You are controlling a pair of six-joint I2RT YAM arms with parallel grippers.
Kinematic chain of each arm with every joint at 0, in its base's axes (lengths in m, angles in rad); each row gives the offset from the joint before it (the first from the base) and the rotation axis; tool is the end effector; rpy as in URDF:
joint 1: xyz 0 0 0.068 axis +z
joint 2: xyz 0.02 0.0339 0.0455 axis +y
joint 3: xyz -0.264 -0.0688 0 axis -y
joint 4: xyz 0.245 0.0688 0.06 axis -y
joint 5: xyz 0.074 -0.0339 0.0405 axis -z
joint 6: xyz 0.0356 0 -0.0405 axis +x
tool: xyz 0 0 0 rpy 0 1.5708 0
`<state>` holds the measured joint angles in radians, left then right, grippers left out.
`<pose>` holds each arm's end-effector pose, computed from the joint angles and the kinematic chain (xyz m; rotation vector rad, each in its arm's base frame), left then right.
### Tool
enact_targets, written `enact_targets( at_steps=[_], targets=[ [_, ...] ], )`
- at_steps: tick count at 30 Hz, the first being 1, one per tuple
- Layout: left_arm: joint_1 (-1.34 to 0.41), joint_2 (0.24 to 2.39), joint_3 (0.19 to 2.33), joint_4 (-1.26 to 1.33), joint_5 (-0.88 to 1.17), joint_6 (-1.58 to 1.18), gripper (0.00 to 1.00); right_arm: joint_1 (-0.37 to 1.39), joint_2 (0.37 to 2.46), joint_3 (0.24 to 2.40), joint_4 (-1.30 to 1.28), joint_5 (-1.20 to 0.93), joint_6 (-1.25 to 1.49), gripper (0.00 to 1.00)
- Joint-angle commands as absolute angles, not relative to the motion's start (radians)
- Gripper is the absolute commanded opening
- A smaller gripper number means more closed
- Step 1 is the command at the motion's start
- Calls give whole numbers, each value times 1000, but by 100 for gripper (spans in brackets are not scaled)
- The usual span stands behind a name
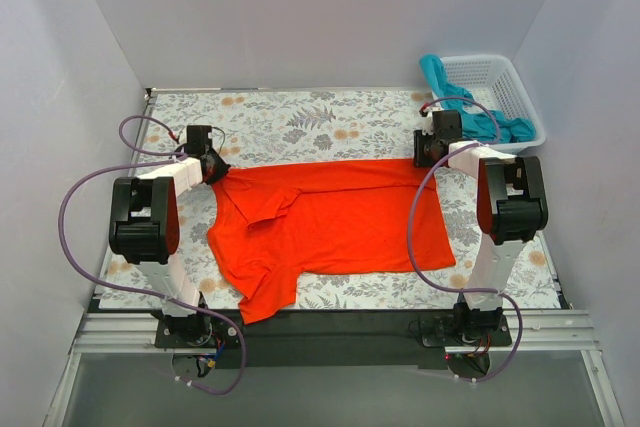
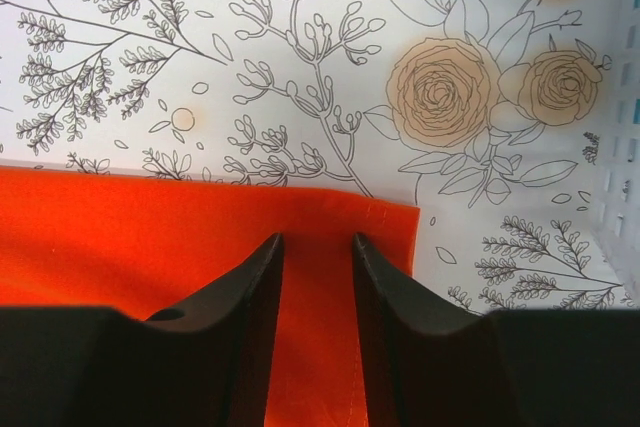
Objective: Fold and stack the t-shirts
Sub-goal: Fold the tshirt
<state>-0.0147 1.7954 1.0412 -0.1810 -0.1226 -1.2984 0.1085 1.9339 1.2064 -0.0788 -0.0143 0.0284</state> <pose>0.3634 -0.0010 0.1589 -1.5611 2.0030 -0.3863 0.4100 0.0452 0.1631 -0.1021 2.3764 0.0824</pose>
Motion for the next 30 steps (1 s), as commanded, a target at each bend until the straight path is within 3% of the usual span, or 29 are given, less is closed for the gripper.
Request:
enact_targets(
  at_steps=[1,10,13,16,24,27,30],
  targets=[
    [-2,1747,1040,-212,-221,-1284,0,86,1960,1235,-61,-9,72,39],
    [41,1810,1104,-239,-279,-1243,4,71,1997,1287,-77,-37,84,38],
    [41,1844,1132,-241,-255,-1229,21,71,2000,1307,-87,-52,78,39],
    [41,1833,1140,-239,-221,-1224,33,74,1993,1322,-101,-95,68,42],
    [41,1686,1126,-247,-209,-1235,73,121,1879,1353,-144,-135,58,47],
    [28,1606,1111,-281,-219,-1243,83,162,1812,1336,-153,-150,69,48],
    [-32,1505,1083,-337,-225,-1239,84,254,1744,1303,-152,-196,81,49]
  ],
)
